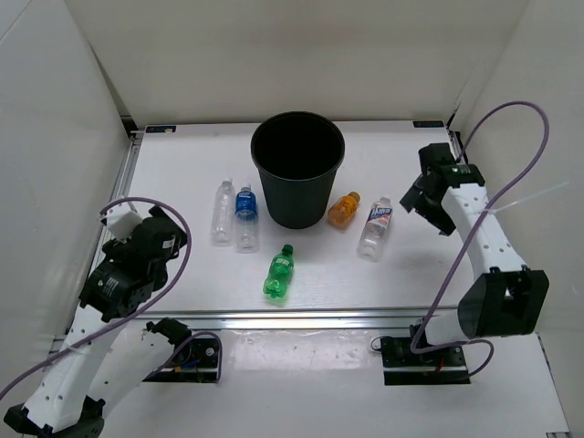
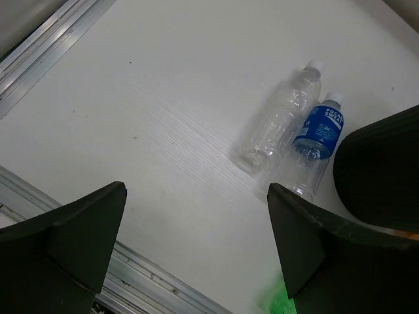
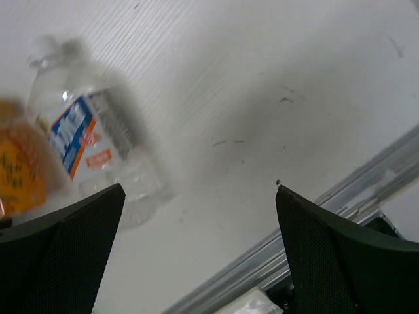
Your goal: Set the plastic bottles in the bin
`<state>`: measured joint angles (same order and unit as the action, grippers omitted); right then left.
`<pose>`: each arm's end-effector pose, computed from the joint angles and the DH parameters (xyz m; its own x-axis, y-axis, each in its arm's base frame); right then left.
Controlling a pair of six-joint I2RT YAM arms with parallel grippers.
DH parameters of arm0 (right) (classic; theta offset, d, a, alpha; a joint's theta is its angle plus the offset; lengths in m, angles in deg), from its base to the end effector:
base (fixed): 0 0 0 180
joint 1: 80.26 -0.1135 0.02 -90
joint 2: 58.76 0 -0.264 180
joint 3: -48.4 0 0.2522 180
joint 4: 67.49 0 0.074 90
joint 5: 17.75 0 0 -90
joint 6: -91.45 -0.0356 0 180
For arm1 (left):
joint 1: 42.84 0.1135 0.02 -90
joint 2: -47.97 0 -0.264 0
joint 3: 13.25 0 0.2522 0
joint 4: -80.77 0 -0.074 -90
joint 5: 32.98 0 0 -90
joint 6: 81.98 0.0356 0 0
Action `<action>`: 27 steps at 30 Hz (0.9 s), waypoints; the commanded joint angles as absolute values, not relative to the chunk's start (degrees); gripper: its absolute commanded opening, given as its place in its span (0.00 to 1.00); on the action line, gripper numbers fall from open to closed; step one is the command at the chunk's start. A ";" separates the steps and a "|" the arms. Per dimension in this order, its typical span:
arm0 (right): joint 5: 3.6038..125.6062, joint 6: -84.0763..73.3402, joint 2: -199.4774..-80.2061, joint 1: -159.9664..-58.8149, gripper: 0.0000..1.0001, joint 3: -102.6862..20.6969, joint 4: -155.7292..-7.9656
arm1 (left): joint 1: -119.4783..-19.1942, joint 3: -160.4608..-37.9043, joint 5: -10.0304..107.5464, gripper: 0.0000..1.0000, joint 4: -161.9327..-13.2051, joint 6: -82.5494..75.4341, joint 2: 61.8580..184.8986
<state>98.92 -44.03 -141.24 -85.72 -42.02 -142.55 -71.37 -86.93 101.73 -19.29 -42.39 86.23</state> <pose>0.2766 0.0104 0.3126 -0.5798 0.5846 -0.5675 0.7161 0.6979 -0.0127 0.0902 -0.0205 0.3535 -0.3145 -0.4524 -0.8345 -0.5393 0.8087 -0.2351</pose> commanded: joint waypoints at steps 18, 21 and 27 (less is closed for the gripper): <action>73.56 -25.36 -154.55 -86.94 1.00 -44.99 -132.23 | -71.58 -82.74 102.81 1.00 -17.97 -43.75 84.80; 72.34 -25.36 -157.81 -86.94 1.00 -44.99 -130.74 | -71.58 -82.74 102.28 1.00 -17.26 -44.35 84.80; 71.10 -25.36 -164.57 -88.00 1.00 -45.69 -128.72 | -71.58 -82.74 102.28 1.00 -15.69 -44.36 85.85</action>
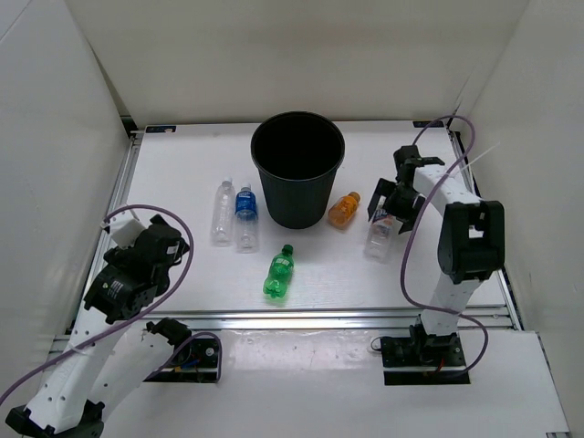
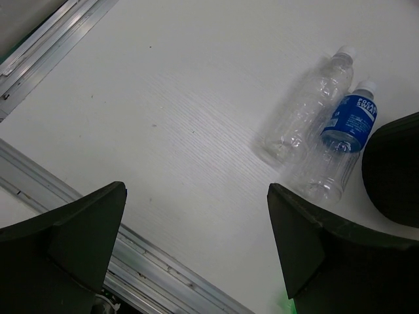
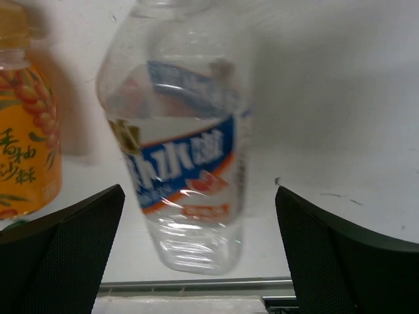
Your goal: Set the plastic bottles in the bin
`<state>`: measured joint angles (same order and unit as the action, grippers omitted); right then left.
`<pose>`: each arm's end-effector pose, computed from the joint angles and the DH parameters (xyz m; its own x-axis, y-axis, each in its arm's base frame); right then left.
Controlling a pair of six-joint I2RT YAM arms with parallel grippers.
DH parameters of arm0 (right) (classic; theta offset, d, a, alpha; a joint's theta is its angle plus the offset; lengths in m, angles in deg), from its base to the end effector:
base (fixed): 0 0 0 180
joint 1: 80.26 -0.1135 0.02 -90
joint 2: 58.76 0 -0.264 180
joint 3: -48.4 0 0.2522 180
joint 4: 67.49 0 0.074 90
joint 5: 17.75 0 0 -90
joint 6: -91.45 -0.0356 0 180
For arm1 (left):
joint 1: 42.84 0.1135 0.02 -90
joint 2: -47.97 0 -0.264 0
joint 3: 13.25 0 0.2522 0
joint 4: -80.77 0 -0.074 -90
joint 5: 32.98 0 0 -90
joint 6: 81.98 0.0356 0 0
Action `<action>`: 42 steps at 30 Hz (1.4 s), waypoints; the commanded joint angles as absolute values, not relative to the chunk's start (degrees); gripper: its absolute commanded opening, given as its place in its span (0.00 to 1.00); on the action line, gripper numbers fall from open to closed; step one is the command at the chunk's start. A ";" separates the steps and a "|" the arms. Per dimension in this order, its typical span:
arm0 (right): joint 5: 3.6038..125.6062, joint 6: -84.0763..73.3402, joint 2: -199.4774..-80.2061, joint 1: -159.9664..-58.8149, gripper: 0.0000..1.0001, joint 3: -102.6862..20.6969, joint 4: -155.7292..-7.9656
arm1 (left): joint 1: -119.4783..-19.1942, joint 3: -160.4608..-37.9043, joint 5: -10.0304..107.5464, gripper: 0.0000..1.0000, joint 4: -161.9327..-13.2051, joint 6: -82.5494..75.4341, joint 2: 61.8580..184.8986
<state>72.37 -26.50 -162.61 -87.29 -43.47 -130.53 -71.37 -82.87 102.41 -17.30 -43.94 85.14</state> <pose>0.3555 0.0438 0.2116 -0.9040 0.3608 -0.2293 0.3417 0.9322 0.1194 0.0883 -0.0192 0.3331 -0.3557 -0.4362 -0.8266 -0.5697 0.8023 -0.1782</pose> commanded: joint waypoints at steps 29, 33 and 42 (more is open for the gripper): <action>51.94 -29.59 -161.83 -97.74 0.46 -100.14 -124.14 | -71.58 -83.52 100.44 1.00 -24.90 -41.56 96.83; 54.31 -27.21 -166.07 -103.11 0.58 -102.30 -123.01 | -71.58 -85.37 100.44 1.00 -26.13 -38.04 100.17; 53.68 -25.45 -164.79 -103.74 1.00 -98.27 -127.83 | -70.43 -88.44 100.44 1.00 -27.80 -35.15 107.11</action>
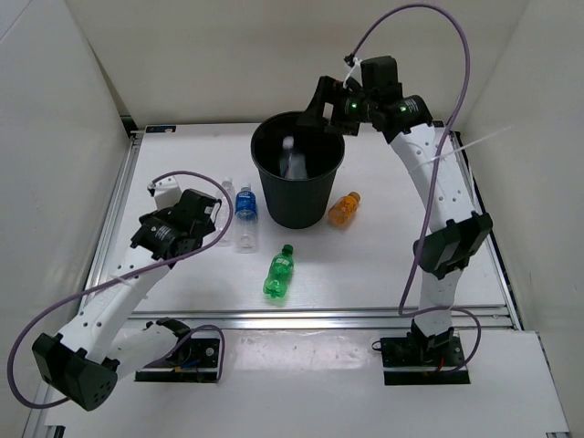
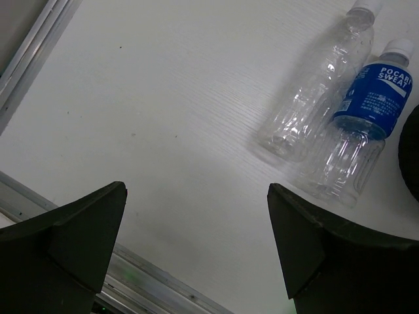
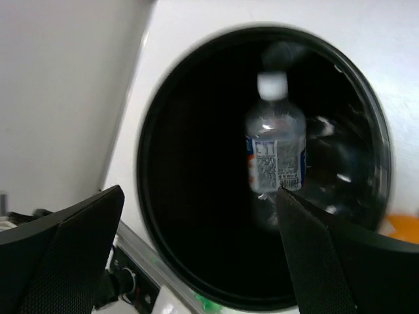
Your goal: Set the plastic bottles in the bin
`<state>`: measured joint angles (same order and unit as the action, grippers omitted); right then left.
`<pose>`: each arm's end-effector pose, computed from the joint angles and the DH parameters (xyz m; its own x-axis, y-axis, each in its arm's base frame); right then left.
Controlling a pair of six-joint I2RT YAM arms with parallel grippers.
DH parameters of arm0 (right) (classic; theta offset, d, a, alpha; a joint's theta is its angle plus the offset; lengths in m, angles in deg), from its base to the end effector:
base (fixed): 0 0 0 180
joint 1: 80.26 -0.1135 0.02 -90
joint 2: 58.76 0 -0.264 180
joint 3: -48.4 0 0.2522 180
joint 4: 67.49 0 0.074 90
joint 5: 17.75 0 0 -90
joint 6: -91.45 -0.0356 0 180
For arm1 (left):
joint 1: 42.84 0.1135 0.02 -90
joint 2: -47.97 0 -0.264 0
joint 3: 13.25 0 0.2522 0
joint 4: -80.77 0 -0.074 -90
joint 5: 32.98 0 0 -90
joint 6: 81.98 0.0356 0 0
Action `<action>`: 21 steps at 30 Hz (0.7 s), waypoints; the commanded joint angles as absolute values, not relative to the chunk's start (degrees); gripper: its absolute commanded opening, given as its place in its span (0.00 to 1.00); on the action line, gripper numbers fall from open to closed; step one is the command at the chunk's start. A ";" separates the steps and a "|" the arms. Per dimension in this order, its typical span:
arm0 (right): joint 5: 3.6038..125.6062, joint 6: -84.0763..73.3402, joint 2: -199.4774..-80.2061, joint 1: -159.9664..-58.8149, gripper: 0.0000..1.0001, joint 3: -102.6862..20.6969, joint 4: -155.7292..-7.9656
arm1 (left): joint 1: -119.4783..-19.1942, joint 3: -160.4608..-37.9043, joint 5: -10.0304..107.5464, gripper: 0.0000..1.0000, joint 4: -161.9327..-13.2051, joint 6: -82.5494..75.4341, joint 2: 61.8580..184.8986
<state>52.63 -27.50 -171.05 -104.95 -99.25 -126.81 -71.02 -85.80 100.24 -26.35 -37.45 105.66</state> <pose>0.3803 0.1880 0.4601 -0.6483 0.2038 -0.7336 -0.4096 0.7188 0.5617 0.1663 -0.0614 0.3165 -0.5418 -0.2991 -0.7855 -0.5159 0.8561 0.0298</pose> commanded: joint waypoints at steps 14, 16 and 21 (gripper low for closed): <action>50.58 -38.38 -158.04 -82.29 1.00 -62.04 -125.99 | -65.78 -92.84 96.83 1.00 -30.10 -30.71 113.19; 47.22 -36.01 -164.71 -81.58 1.00 -63.87 -129.22 | -65.25 -92.84 93.34 1.00 -29.48 -32.58 112.66; 42.19 -35.47 -172.48 -81.58 1.00 -65.73 -129.07 | -64.72 -90.04 90.60 1.00 -29.48 -34.25 110.65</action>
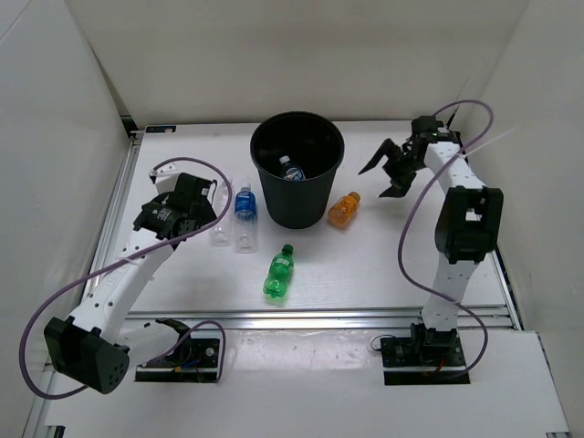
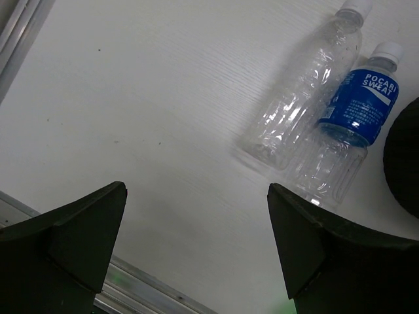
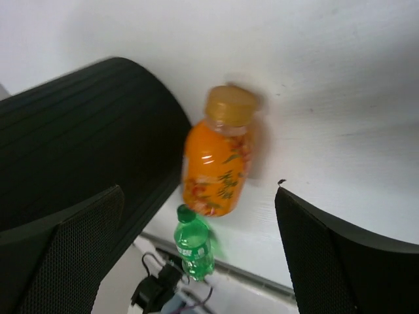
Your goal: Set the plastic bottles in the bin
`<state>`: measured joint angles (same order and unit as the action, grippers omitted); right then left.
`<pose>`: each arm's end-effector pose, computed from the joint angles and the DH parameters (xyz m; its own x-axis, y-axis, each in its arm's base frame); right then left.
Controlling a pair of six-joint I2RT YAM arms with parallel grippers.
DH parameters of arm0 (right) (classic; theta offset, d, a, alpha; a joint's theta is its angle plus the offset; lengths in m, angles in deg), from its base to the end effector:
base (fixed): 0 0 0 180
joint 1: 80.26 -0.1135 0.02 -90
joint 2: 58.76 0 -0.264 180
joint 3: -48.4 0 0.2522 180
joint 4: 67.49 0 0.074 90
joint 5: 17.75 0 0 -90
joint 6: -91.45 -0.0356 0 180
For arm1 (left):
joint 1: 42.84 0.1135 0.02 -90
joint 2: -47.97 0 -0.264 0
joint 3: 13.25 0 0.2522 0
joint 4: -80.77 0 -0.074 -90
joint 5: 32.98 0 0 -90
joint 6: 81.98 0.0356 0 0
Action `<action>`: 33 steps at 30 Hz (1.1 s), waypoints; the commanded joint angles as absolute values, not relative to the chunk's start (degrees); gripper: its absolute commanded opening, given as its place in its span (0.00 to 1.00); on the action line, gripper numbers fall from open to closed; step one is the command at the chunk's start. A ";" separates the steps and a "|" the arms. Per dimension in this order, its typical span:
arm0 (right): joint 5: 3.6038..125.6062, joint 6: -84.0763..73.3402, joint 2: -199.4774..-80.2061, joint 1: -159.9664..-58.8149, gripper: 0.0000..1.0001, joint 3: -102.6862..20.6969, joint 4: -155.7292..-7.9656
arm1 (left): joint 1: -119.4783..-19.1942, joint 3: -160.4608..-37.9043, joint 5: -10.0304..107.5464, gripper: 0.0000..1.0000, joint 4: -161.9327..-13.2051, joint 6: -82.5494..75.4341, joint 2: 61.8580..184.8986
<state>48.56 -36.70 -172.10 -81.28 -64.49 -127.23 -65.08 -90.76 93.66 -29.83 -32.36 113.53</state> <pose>0.4295 0.0220 0.2614 -0.8157 0.5512 -0.1756 0.3660 0.7268 0.5812 0.2049 -0.0608 0.3196 -0.5985 -0.3169 -0.7358 -0.5005 0.8650 0.0346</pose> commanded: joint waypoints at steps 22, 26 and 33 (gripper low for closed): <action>34.29 -36.26 -195.51 -85.10 1.00 -72.23 -129.68 | -62.52 -90.12 90.07 1.00 -27.02 -33.20 114.51; 33.05 -36.26 -197.36 -85.63 1.00 -73.37 -130.21 | -62.52 -90.65 90.07 1.00 -26.49 -33.20 115.56; 35.24 -34.59 -196.94 -85.63 0.63 -71.54 -130.21 | -62.52 -92.31 90.59 1.00 -25.96 -33.20 116.61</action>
<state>32.08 -36.75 -196.23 -85.70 -72.32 -129.85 -62.76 -89.78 90.38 -26.44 -33.36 116.92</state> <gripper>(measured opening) 0.666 0.998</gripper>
